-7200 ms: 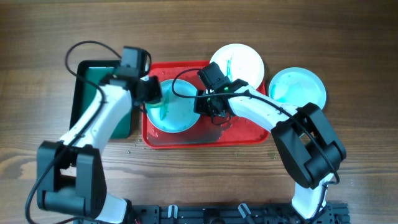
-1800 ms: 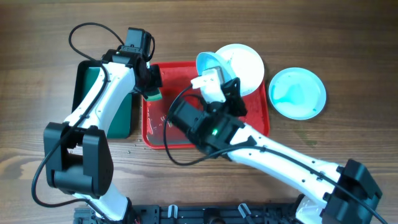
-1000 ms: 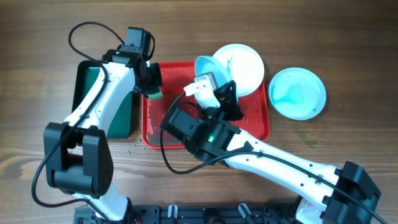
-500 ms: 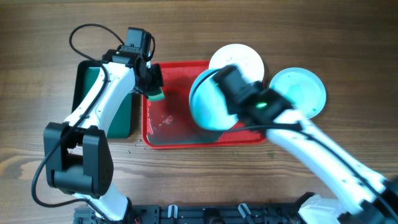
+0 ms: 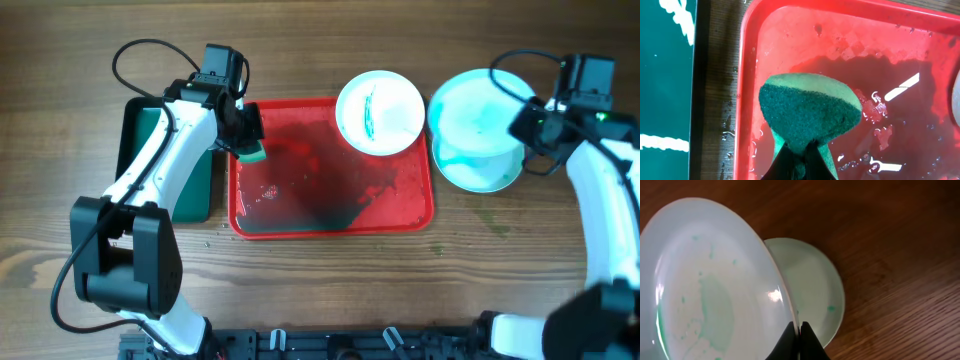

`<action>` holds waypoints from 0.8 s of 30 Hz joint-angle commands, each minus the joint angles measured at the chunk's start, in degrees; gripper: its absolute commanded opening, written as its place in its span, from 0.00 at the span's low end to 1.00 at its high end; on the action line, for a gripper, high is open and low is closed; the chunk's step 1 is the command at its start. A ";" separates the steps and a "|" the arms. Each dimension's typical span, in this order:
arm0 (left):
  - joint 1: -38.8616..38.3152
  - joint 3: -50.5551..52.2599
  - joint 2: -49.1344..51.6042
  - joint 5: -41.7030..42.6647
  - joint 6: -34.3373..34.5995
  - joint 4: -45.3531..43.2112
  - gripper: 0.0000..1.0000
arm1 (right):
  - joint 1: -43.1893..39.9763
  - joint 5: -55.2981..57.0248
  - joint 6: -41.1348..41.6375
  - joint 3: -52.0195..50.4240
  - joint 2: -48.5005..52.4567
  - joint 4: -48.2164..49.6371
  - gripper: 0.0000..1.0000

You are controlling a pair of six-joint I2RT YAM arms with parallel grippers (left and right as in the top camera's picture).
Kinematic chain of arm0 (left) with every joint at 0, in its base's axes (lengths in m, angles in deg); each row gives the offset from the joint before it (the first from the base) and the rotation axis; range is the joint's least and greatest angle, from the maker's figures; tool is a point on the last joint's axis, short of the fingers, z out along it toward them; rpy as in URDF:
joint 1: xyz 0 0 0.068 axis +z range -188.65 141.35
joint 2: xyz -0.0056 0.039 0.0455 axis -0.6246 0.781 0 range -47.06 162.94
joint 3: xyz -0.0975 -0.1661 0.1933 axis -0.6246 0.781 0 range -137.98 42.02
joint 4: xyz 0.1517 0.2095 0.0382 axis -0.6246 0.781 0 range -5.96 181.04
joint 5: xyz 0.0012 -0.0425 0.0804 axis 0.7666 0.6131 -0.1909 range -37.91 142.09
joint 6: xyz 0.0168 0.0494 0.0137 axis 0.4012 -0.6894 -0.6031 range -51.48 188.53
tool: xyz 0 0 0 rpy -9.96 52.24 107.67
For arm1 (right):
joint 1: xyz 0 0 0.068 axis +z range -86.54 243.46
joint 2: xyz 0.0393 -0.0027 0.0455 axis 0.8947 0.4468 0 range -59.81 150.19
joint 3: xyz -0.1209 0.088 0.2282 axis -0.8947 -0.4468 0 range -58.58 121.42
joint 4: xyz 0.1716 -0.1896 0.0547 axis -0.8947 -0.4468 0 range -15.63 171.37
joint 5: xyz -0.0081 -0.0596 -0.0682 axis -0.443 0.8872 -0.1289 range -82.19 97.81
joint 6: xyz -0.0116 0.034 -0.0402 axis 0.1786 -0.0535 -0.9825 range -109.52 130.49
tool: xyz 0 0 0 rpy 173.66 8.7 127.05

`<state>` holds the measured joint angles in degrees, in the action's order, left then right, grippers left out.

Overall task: Clean dirty plates on tray and stack at the side
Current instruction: 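Reach the right gripper to the last white plate and grasp it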

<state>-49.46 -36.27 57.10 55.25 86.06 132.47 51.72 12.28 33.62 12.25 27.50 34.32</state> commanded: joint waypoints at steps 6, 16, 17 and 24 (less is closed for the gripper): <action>0.07 -0.33 0.57 0.92 0.96 -0.15 0.04 | -3.56 -0.66 1.09 -1.95 15.63 3.30 0.04; 0.07 -0.31 0.57 0.92 0.94 -0.15 0.04 | -3.65 3.43 -0.74 -1.57 16.31 -0.11 0.21; 0.07 -0.33 0.57 0.92 0.94 -0.15 0.04 | -3.65 3.43 -0.94 -1.25 16.31 -1.07 0.22; 0.07 -0.33 0.57 0.92 0.94 -0.17 0.04 | -0.59 -18.14 -12.66 6.86 14.34 -3.26 0.34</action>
<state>-49.46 -36.27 57.10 55.23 86.06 132.47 48.55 6.55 27.83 14.85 42.73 30.13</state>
